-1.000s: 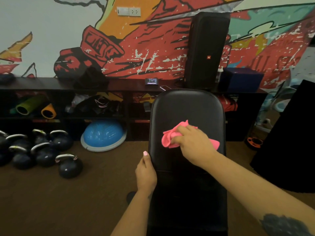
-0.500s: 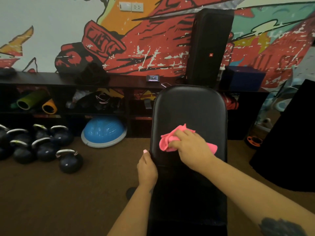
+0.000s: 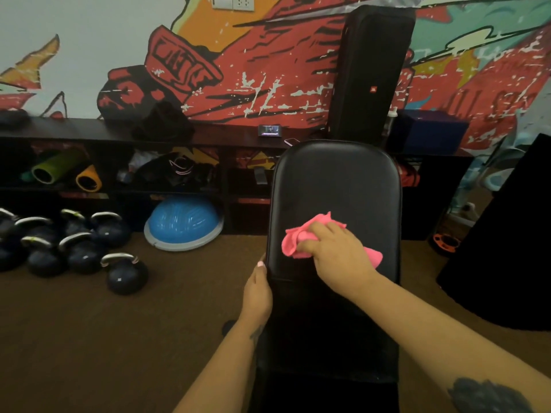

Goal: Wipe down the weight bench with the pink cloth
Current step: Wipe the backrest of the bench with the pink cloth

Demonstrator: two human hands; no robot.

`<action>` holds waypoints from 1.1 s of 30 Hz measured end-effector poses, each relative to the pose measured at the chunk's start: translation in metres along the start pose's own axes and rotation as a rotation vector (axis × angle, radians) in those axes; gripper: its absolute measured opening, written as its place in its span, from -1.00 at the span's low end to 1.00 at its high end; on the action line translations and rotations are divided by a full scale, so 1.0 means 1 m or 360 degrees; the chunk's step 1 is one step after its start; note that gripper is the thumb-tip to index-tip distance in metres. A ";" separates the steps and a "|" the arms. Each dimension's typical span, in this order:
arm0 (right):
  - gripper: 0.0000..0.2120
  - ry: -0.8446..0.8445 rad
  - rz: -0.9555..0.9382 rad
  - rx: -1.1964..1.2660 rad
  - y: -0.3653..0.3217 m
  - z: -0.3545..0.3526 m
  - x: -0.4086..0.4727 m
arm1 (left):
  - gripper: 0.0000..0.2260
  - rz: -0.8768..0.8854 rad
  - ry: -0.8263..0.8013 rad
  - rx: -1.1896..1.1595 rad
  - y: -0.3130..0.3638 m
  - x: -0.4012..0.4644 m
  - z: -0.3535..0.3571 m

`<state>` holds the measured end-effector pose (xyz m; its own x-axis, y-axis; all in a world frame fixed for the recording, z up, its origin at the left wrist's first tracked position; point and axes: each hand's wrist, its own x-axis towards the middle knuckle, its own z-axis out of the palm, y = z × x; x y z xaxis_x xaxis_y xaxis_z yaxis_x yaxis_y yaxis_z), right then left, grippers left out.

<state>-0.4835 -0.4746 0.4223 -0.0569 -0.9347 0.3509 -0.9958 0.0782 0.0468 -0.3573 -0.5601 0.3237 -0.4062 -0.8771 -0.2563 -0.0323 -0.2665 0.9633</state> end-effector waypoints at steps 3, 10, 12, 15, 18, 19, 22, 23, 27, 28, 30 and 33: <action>-0.64 0.0026 -0.0016 0.0009 -0.022 0.003 0.008 | -0.48 -0.0044 0.0015 0.0003 -0.009 -0.006 0.002; -0.62 -0.0048 -0.0312 -0.0090 -0.015 0.013 -0.012 | -0.51 -0.0124 0.0179 -0.0047 -0.009 -0.011 0.006; -0.68 0.0005 -0.0187 -0.0090 -0.002 0.009 -0.006 | -0.50 -0.0155 0.0204 -0.0012 -0.011 -0.009 0.006; -0.67 0.0072 -0.0055 -0.0034 -0.009 0.008 0.004 | -0.50 -0.0139 0.0292 0.0051 -0.012 -0.008 0.007; -0.59 0.0023 -0.0215 -0.0017 -0.029 0.017 -0.001 | -0.52 -0.0047 0.0345 0.0123 -0.012 -0.008 0.008; -0.58 -0.0046 -0.0288 -0.0012 -0.031 0.021 -0.007 | -0.54 -0.0039 0.0358 0.0124 -0.012 -0.007 0.009; -0.56 -0.0002 -0.0339 -0.0051 -0.014 0.022 -0.016 | -0.53 -0.0042 0.0380 0.0109 -0.014 -0.007 0.009; -0.55 0.0098 -0.0290 -0.0091 -0.005 0.019 -0.014 | -0.52 -0.0051 0.0365 0.0099 -0.014 -0.007 0.008; -0.61 0.0267 0.0054 -0.0123 0.011 -0.004 0.020 | -0.51 -0.0146 0.0284 0.0074 -0.013 -0.009 0.007; -0.60 0.0260 0.0105 -0.0105 0.006 -0.008 0.030 | -0.51 -0.0165 0.0287 0.0073 -0.012 -0.008 0.007; -0.57 0.0166 0.0084 -0.0140 -0.011 -0.013 0.040 | -0.50 -0.0167 0.0313 0.0092 -0.013 -0.007 0.008; -0.55 -0.0095 -0.0187 -0.0122 -0.027 -0.005 0.029 | -0.48 -0.0150 0.0349 0.0145 -0.012 -0.010 0.009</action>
<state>-0.4579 -0.5020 0.4359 0.0533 -0.9578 0.2826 -0.9876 -0.0088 0.1566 -0.3615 -0.5448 0.3149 -0.1902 -0.9183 -0.3472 -0.1471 -0.3230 0.9349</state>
